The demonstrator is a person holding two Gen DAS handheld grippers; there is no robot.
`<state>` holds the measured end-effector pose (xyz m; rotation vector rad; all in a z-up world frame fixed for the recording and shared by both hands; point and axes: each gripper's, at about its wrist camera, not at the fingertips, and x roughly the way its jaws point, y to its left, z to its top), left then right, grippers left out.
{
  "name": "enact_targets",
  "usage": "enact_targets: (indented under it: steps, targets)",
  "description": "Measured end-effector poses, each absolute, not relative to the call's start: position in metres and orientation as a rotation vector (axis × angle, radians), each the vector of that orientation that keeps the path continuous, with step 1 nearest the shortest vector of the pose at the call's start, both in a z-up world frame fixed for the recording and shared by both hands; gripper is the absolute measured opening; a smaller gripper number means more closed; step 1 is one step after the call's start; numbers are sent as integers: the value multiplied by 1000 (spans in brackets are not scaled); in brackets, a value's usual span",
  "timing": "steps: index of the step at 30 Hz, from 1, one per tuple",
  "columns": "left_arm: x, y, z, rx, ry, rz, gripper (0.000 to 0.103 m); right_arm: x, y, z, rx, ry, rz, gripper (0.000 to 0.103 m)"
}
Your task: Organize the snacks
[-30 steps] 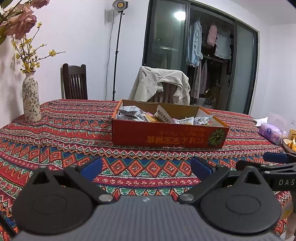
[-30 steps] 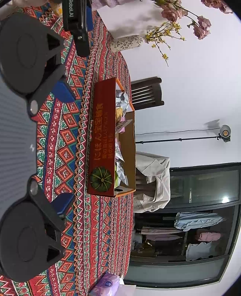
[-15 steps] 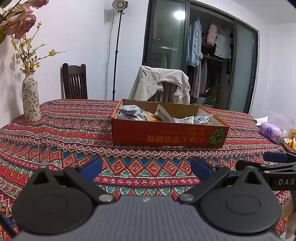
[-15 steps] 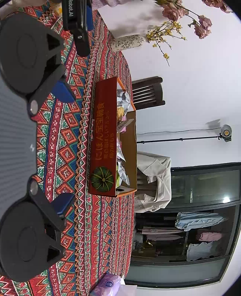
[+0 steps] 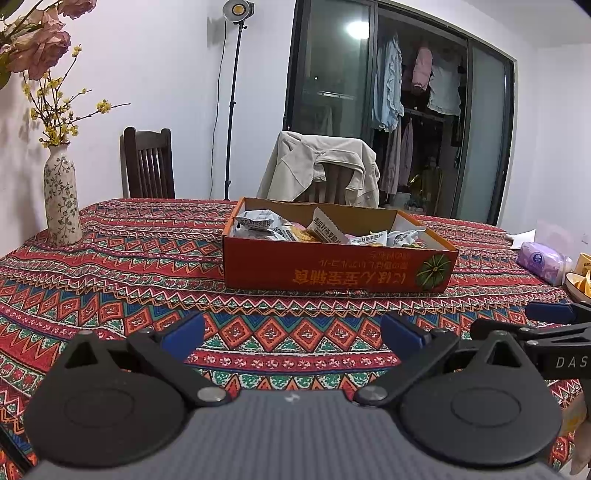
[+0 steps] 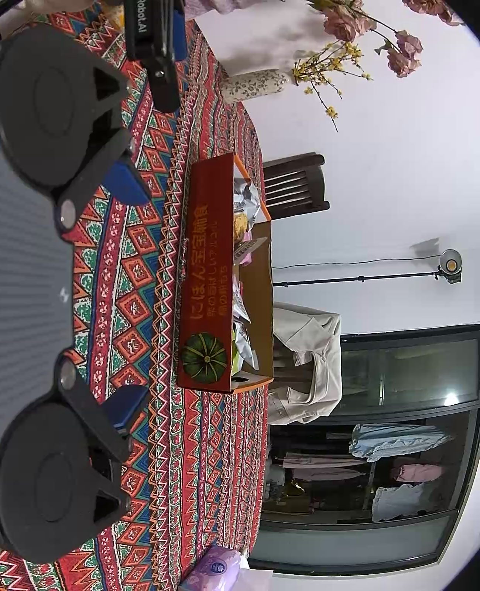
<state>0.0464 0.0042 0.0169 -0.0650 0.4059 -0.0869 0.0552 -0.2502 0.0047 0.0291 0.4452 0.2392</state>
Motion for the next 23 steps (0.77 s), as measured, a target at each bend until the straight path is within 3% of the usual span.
enact_targets:
  steps: [23]
  targets:
    - [44,5,17,-85,395,-122,103,57,-251,-3,31,455,240,103]
